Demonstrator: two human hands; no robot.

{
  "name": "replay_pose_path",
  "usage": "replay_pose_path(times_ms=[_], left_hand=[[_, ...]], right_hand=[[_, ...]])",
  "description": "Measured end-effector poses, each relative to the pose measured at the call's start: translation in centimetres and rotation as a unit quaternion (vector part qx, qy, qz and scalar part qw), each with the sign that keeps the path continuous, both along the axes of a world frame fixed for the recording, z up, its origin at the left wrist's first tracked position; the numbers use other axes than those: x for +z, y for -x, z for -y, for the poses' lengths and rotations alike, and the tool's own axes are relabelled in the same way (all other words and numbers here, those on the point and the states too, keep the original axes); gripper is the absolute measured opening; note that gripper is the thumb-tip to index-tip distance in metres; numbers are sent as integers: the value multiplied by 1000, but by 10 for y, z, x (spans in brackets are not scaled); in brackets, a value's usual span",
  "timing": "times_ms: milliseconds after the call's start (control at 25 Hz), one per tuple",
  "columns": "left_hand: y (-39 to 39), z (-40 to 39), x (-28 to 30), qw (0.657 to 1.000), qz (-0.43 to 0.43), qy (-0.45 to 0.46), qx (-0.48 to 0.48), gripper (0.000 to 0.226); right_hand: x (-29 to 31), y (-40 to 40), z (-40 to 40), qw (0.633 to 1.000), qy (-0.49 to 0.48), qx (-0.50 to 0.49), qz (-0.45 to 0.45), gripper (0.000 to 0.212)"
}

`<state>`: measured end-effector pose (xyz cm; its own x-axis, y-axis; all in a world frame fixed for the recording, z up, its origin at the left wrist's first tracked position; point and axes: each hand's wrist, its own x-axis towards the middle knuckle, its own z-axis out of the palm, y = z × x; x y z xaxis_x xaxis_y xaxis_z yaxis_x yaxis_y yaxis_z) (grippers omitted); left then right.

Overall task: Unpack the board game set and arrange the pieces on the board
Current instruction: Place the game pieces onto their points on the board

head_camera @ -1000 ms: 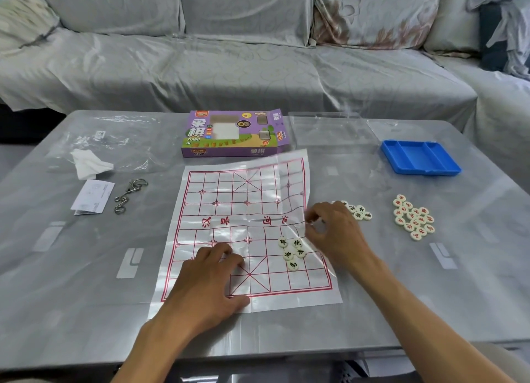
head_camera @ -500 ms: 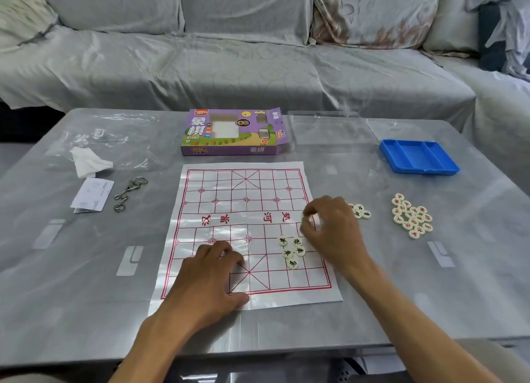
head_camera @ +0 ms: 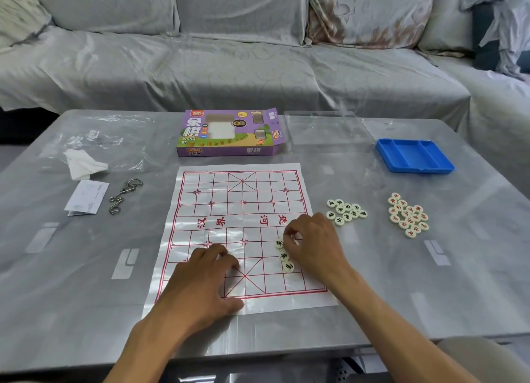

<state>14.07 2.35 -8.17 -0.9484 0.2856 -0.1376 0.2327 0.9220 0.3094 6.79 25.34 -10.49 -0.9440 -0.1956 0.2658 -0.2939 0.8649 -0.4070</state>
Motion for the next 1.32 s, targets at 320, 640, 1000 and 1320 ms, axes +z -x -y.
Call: replay_pose_path(times_ms=[320, 640, 1000, 1320], left_hand=[[0, -1, 0, 1000, -1, 13, -1, 62], [2, -2, 0, 1000, -1, 15, -2, 64], [2, -2, -2, 1000, -3, 10, -4, 63], [0, -1, 0, 1000, 0, 1, 0, 63]], right_hand=[[9, 15, -59, 973, -91, -203, 56, 21], [5, 19, -69, 976, -14, -192, 104, 25], [13, 22, -84, 958, -3, -229, 171, 16], [22, 17, -67, 967, -8, -218, 133, 10]])
